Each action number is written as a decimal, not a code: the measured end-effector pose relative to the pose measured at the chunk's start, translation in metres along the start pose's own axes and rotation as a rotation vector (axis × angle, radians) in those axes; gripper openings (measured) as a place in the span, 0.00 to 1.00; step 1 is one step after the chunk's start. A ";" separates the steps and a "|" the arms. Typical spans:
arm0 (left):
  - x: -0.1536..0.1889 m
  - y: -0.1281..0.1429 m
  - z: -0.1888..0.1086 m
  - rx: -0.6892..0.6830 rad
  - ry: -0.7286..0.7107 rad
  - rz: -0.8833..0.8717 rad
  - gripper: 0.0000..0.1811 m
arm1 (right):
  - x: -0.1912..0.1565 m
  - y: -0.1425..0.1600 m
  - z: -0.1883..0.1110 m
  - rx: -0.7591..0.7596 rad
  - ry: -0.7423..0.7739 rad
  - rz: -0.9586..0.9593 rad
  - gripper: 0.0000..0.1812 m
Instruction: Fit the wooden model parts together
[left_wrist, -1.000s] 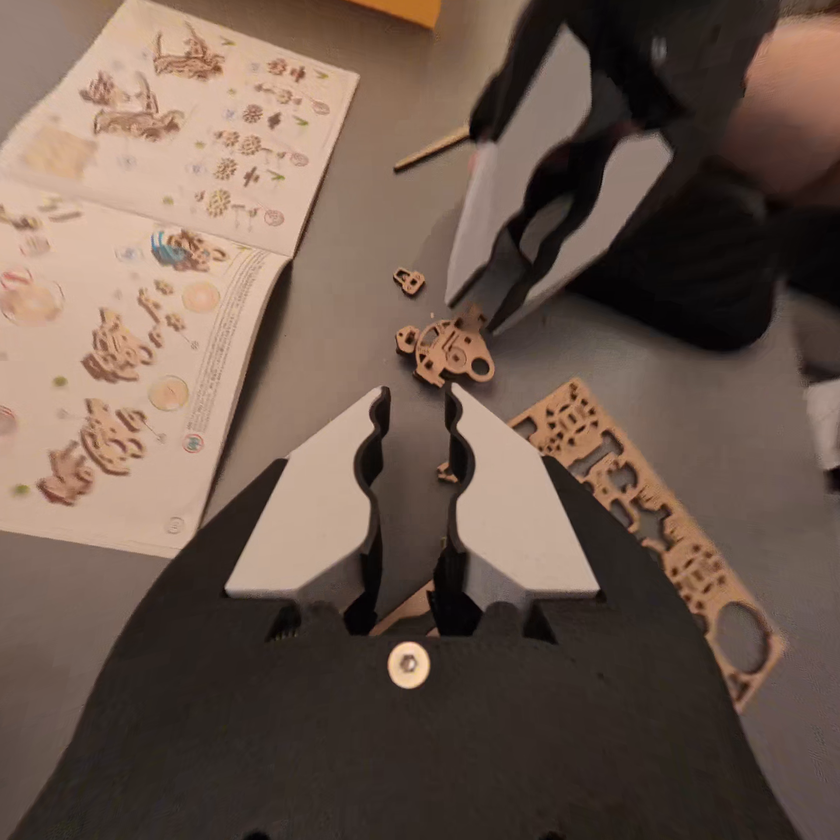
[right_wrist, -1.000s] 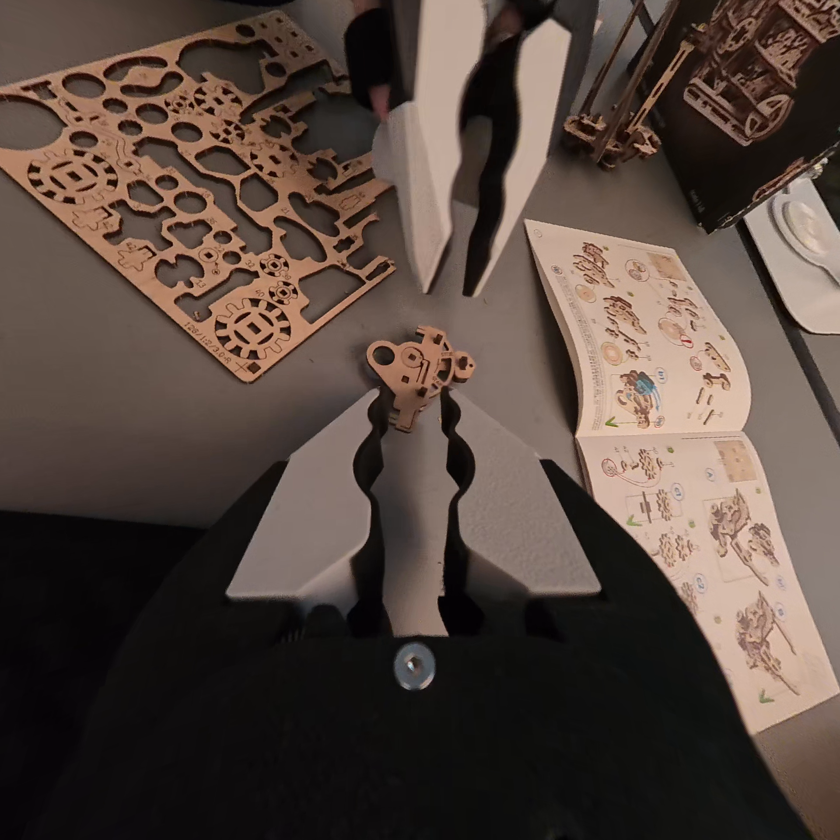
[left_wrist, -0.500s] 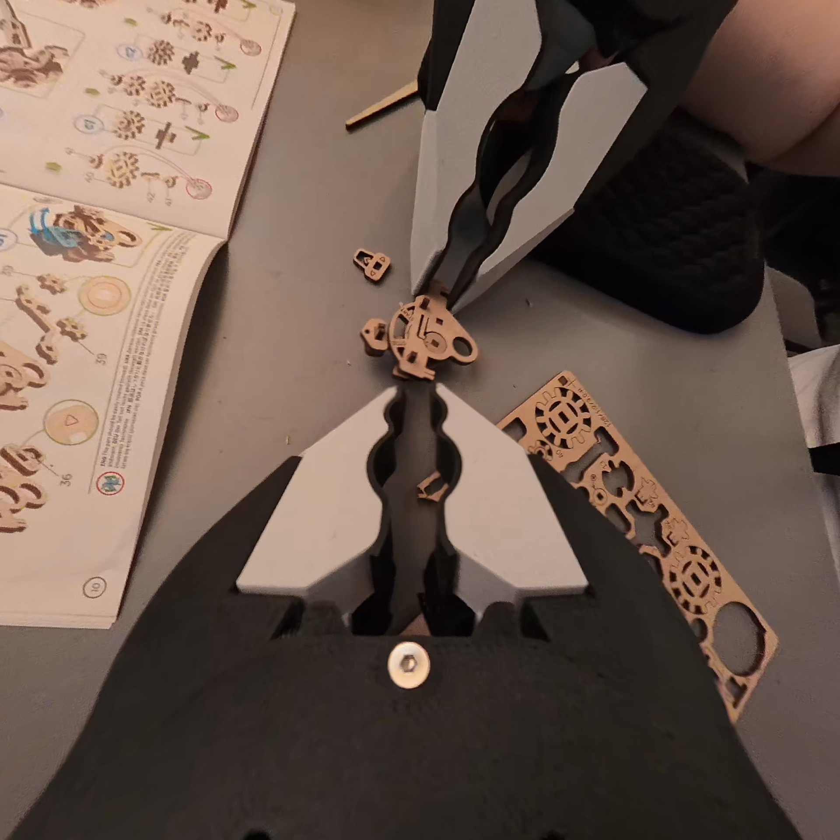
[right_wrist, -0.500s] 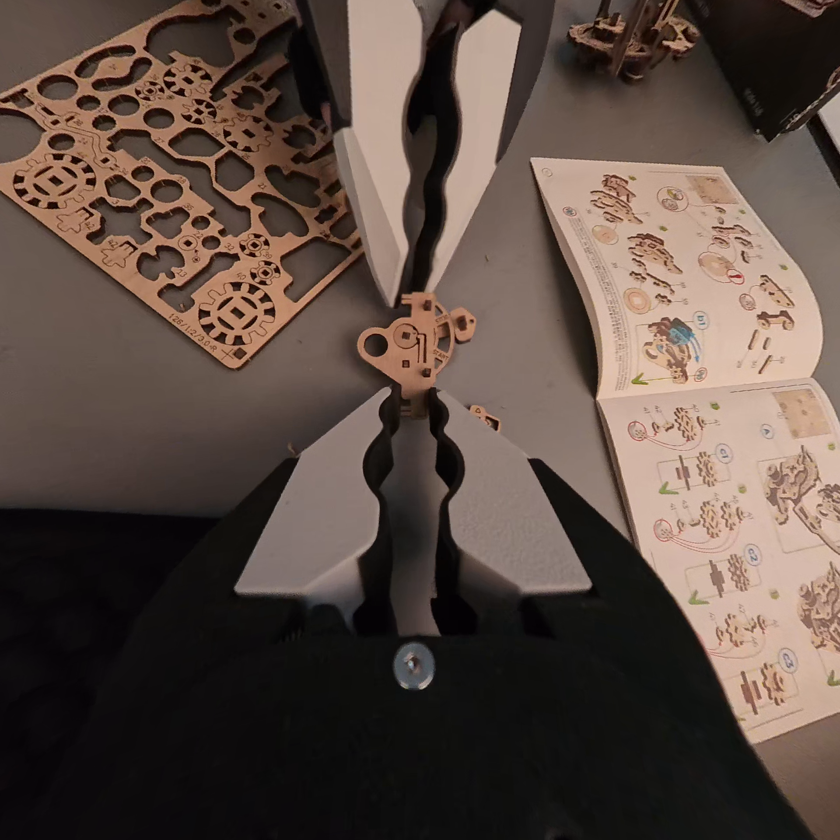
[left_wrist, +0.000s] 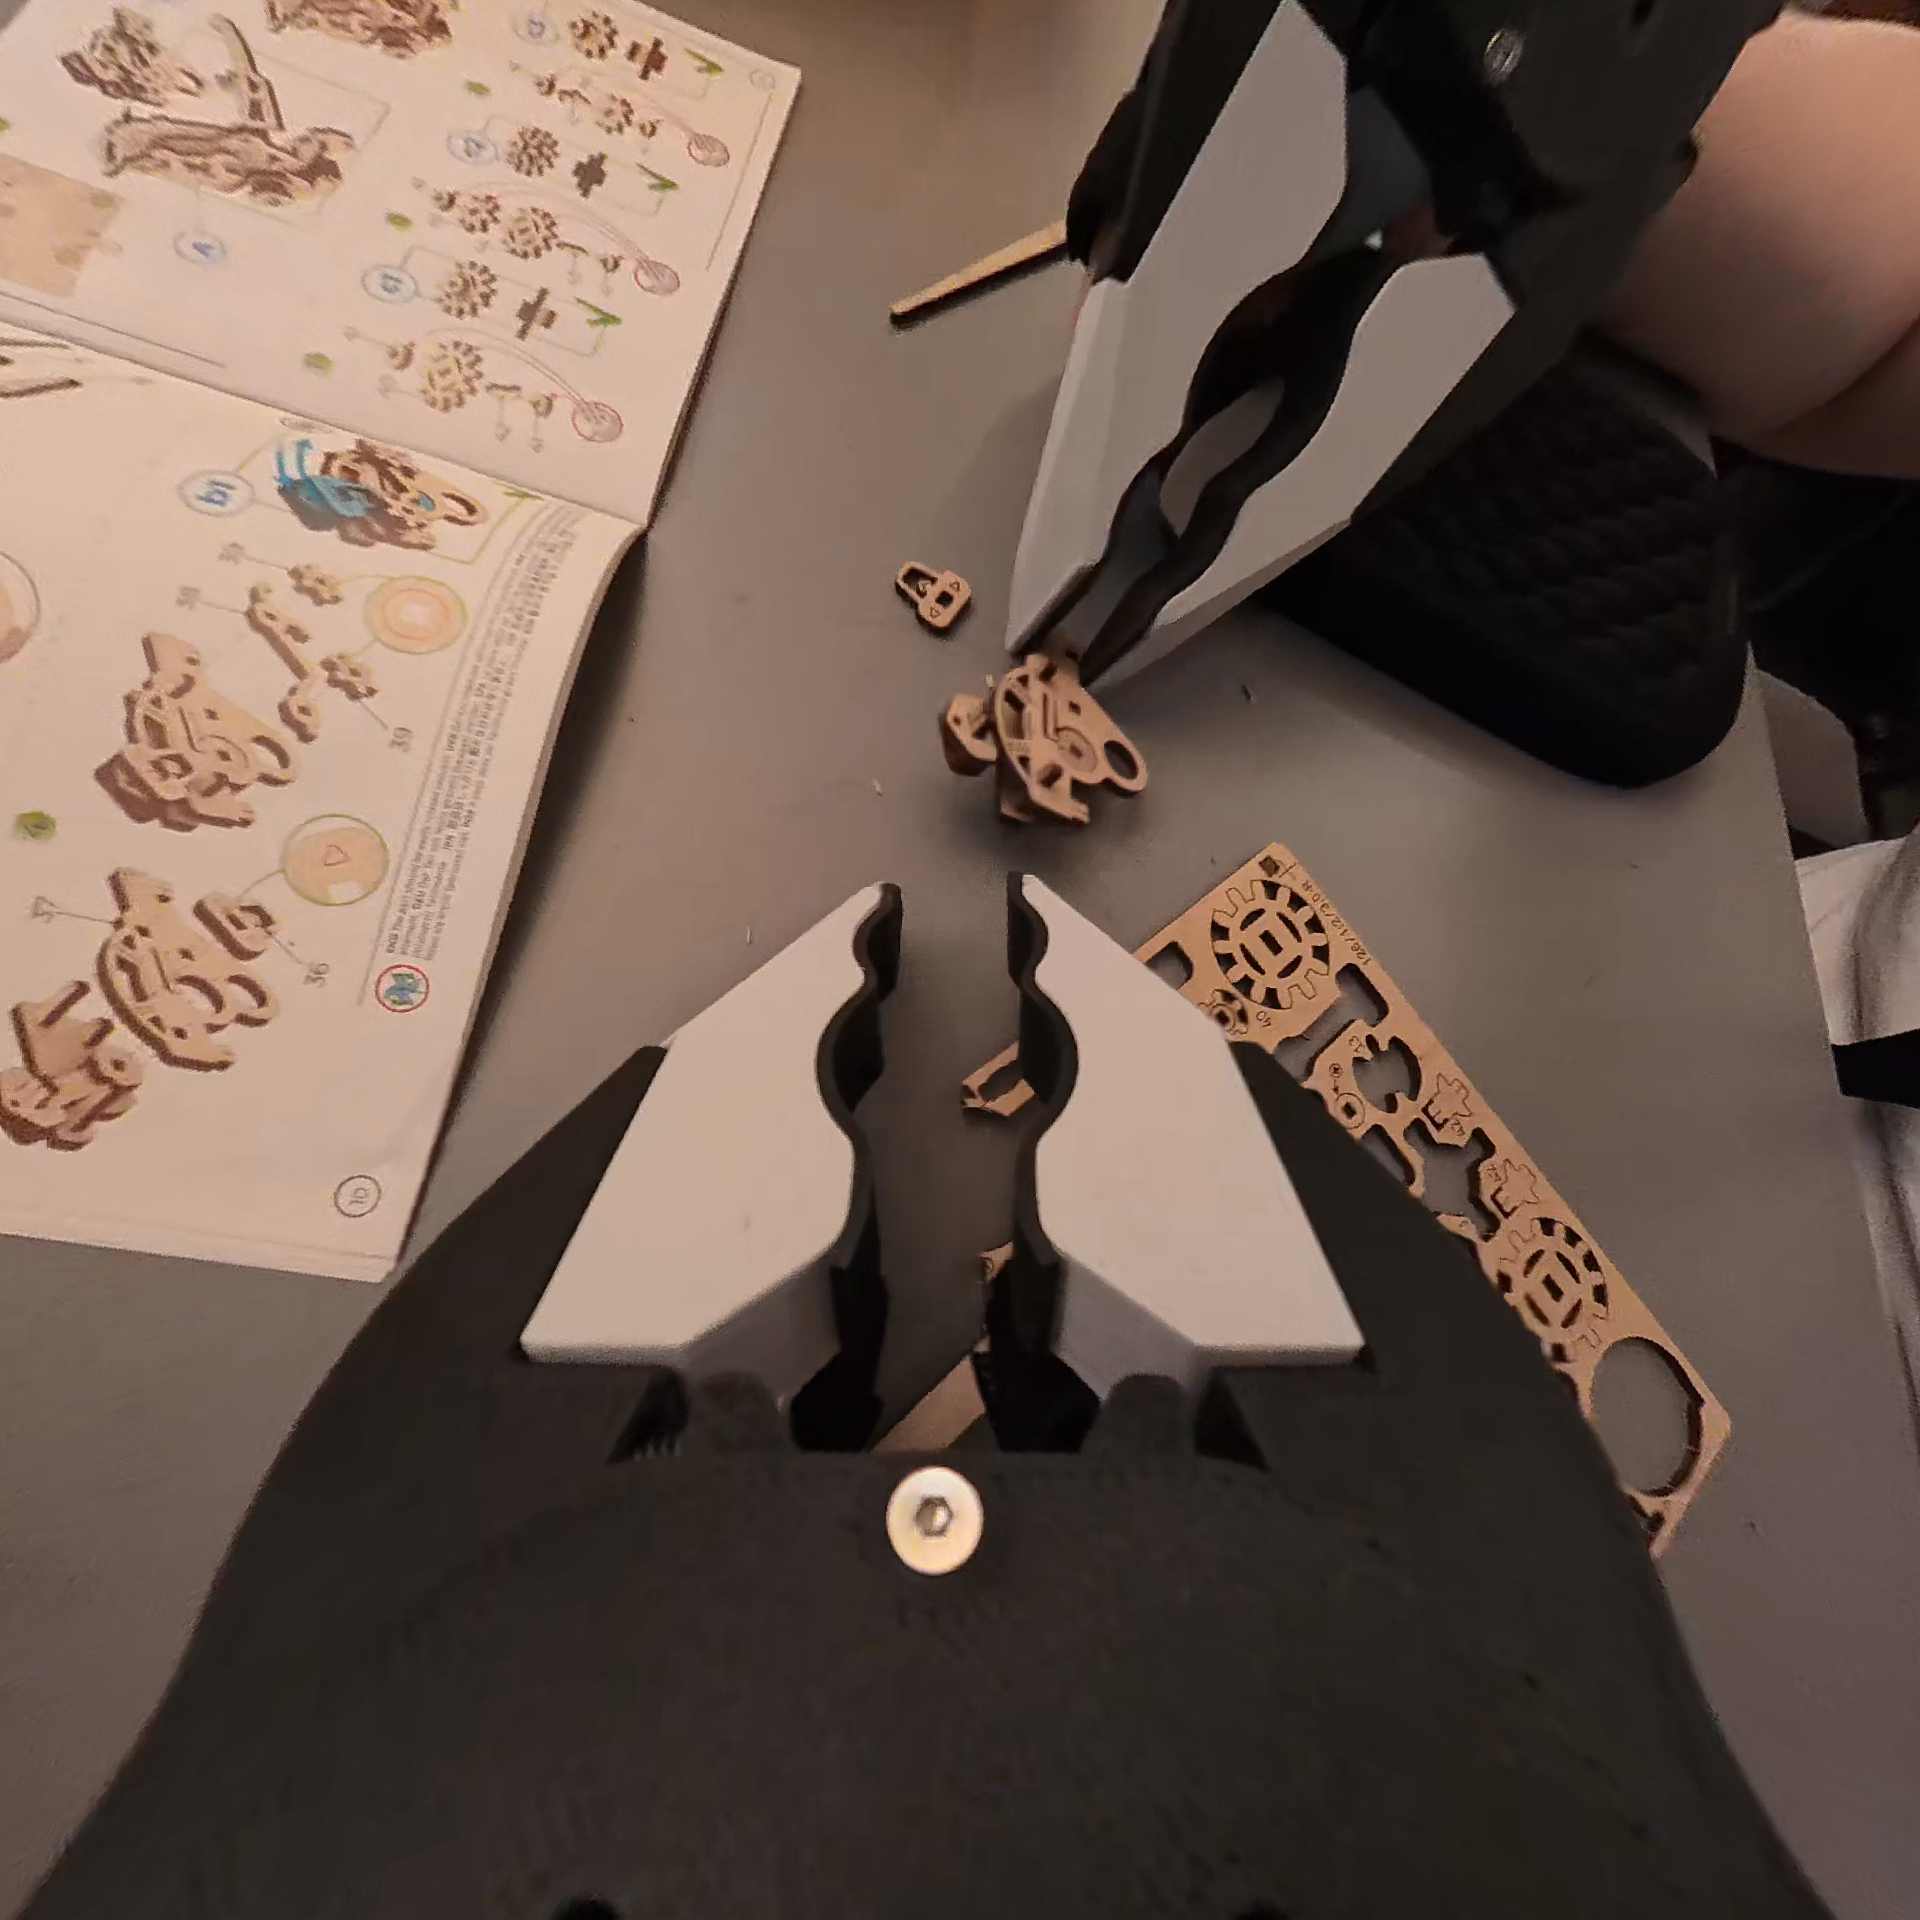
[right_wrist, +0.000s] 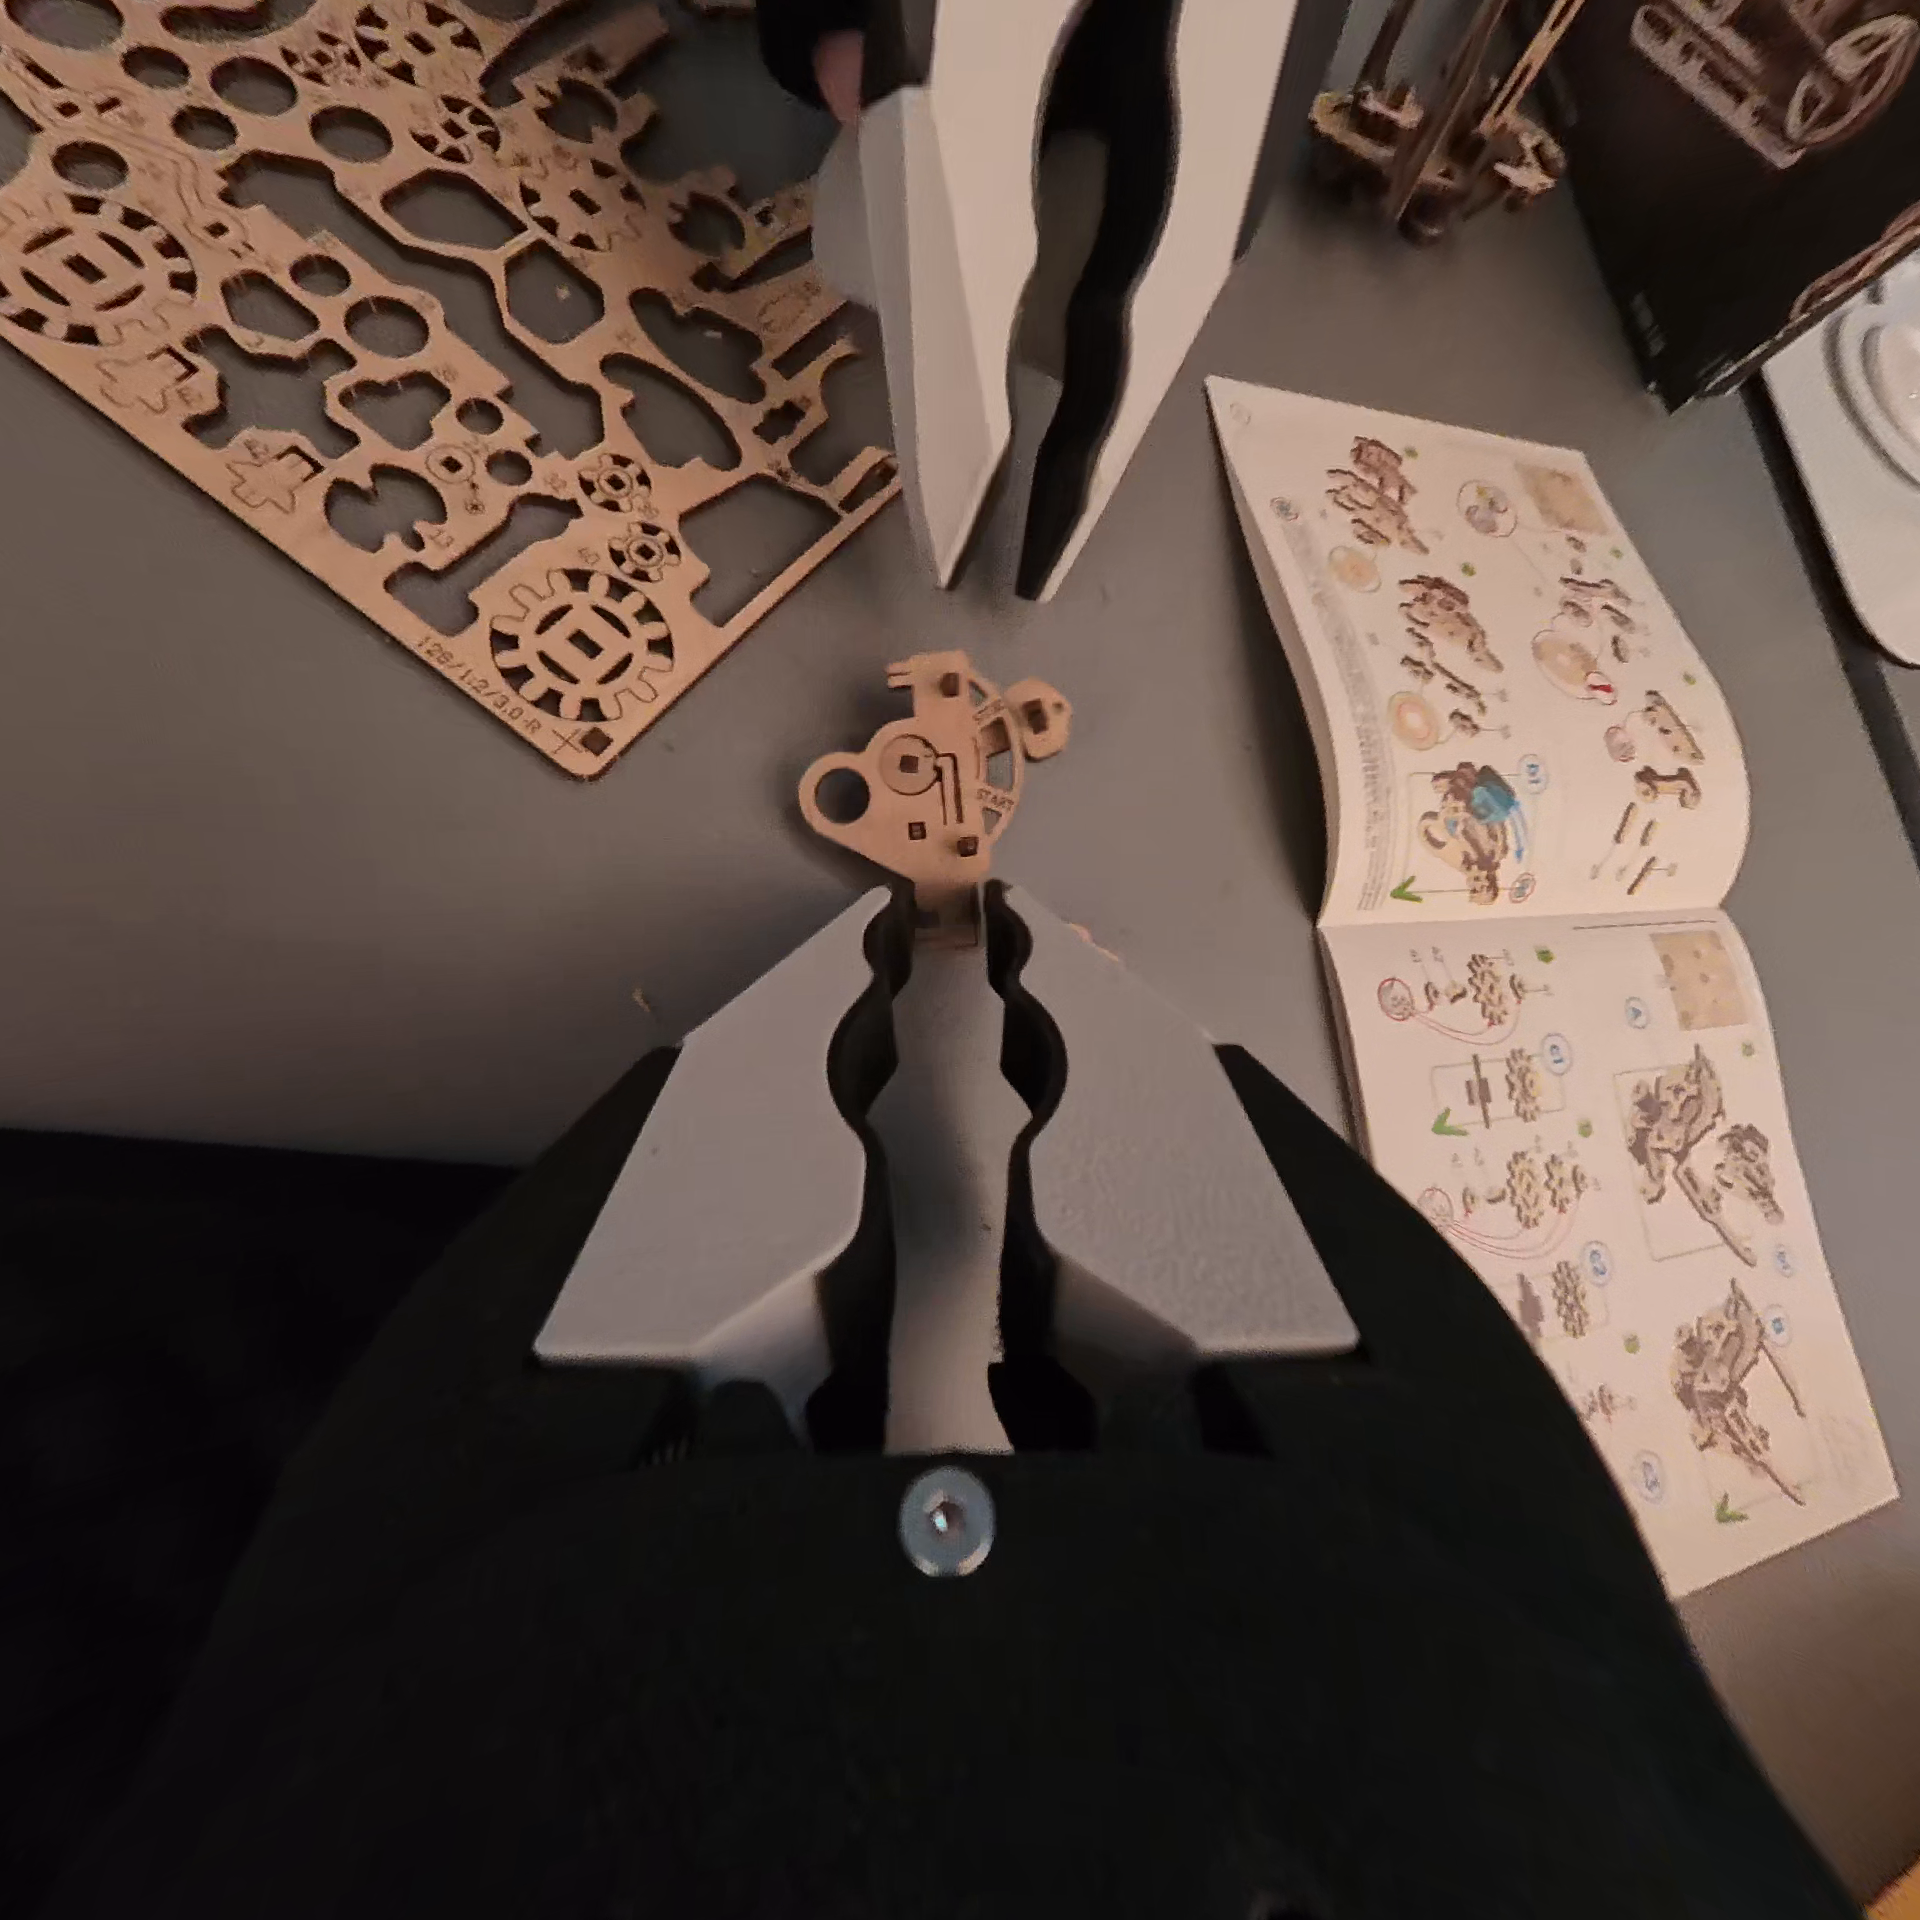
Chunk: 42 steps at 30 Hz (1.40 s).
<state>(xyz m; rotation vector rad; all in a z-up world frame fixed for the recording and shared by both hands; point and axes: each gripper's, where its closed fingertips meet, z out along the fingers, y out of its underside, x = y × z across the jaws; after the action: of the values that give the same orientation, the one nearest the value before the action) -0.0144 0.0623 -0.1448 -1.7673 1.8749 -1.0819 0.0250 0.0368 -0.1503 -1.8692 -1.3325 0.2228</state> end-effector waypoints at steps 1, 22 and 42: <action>0.000 -0.002 -0.001 0.007 0.001 0.001 0.11 | 0.002 -0.002 -0.002 0.013 0.011 0.000 0.10; 0.014 -0.009 0.022 0.020 0.027 0.073 0.08 | -0.001 -0.016 0.012 0.023 -0.136 0.116 0.19; 0.010 -0.006 0.024 0.011 0.000 0.096 0.08 | 0.005 -0.028 -0.007 0.095 -0.092 0.109 0.16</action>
<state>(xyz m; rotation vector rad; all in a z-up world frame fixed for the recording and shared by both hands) 0.0051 0.0465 -0.1532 -1.6534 1.9291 -1.0553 0.0116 0.0406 -0.1247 -1.8716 -1.2596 0.4260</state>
